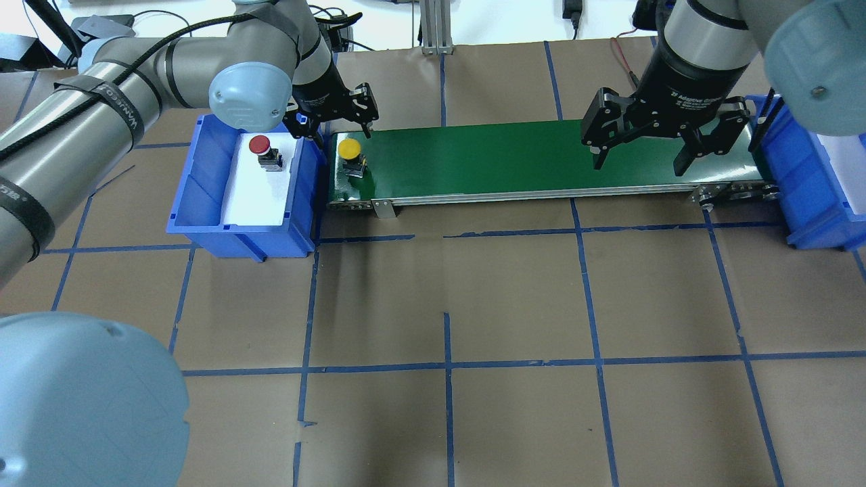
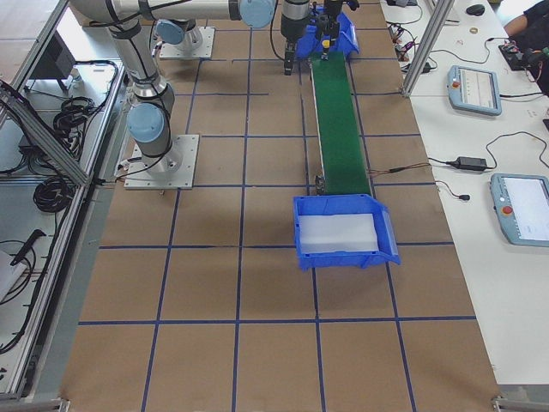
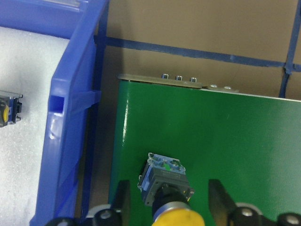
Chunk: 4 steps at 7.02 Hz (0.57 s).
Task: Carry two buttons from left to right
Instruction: 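Release the yellow button on the belt and return left gripper to bin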
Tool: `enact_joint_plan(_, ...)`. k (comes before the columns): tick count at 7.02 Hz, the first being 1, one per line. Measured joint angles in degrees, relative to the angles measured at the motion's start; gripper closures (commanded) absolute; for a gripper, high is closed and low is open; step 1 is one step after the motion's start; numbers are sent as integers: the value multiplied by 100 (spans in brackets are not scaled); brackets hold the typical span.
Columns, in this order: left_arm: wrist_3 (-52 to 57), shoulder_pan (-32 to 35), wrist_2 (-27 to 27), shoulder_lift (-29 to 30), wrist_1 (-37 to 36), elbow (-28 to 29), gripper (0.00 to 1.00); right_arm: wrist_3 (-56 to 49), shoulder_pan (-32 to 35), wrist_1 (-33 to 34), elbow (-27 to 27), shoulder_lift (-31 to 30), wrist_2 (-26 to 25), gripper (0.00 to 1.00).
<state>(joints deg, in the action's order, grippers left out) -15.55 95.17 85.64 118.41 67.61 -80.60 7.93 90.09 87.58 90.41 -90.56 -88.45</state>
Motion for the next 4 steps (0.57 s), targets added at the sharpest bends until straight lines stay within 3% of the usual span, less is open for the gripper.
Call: enact_joint_plan(4, 595, -333, 59, -194, 147, 233, 0, 20, 52, 6, 3, -5, 2, 0)
